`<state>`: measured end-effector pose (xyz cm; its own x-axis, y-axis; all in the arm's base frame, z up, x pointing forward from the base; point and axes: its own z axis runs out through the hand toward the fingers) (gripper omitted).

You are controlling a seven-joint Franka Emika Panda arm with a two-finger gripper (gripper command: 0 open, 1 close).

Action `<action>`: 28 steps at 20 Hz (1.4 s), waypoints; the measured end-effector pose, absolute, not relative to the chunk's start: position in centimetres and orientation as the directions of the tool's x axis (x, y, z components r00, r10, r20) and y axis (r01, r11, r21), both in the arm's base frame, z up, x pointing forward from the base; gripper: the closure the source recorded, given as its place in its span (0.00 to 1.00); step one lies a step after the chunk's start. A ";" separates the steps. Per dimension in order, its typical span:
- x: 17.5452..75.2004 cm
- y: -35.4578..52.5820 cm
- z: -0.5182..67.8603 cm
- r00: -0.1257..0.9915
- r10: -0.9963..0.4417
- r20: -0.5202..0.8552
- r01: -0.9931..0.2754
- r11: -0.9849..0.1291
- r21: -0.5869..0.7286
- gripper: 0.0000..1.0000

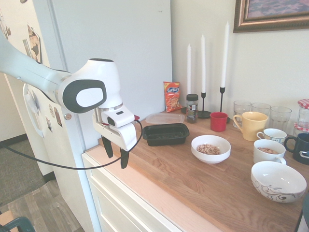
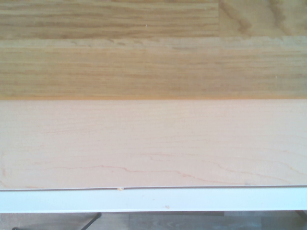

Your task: Put the cereal into the box

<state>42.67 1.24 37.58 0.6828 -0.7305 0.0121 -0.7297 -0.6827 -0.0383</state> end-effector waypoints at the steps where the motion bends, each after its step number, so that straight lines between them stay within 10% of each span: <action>1: 42.7 1.2 37.5 0.683 -0.731 0.012 -0.730 -0.682 -0.038 0.00; 28: 60.9 -22.1 42.6 0.450 -0.892 -0.038 -0.860 -0.421 -0.289 0.00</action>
<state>60.94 -22.07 42.59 0.4500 -0.8922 -0.0381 -0.8598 -0.4213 -0.2887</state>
